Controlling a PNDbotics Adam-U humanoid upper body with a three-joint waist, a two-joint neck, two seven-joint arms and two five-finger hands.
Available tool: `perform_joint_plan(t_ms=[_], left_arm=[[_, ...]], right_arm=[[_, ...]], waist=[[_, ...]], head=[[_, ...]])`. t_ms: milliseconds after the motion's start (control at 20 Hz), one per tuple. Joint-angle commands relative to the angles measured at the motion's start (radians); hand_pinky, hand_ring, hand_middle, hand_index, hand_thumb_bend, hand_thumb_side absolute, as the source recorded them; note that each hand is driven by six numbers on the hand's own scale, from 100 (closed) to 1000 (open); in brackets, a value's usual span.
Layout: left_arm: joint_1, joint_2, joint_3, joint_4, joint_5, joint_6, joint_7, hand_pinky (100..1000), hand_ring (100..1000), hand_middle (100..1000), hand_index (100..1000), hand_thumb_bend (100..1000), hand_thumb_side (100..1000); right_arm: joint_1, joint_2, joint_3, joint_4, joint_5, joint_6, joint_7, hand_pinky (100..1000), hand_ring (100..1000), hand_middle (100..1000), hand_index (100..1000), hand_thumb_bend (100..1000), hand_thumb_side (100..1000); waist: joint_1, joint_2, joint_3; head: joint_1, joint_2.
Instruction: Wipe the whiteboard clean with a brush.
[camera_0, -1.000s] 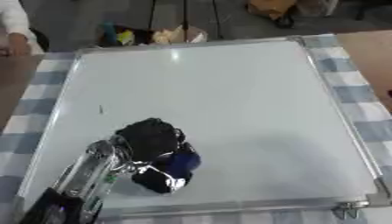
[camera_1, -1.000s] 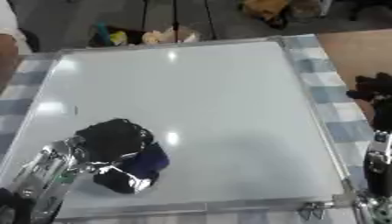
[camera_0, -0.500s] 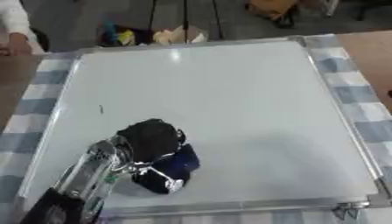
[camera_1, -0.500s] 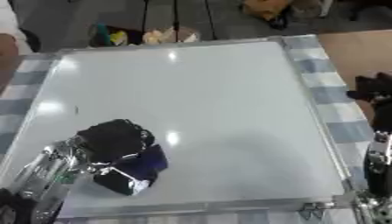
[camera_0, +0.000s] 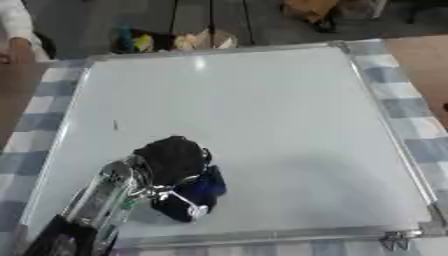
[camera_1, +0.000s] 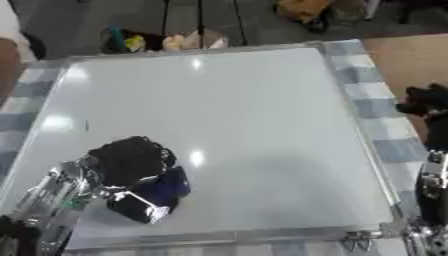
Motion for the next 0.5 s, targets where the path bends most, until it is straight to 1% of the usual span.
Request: perform_joint_plan(t_ms=[50, 500], left_arm=[[-0.015, 0.008, -0.001, -0.011, -0.006, -0.098, -0.091, 406, 520, 460, 372, 100, 632], [-0.028, 0.03, 0.004, -0.018, 0.002, -0.092, -0.076, 396, 509, 450, 374, 100, 619]], right_arm=[[-0.008, -0.006, -0.001, -0.02, -0.007, -0.001, 0.005, 629, 745, 599, 803, 100, 776], [-0.007, -0.007, -0.001, -0.02, -0.009, 0.0, 0.007, 630, 746, 599, 803, 100, 777]], waist=[[-0.005, -0.014, -0.001], [-0.004, -0.016, -0.002]], head=[[0.001, -0.011], [0.001, -0.014]])
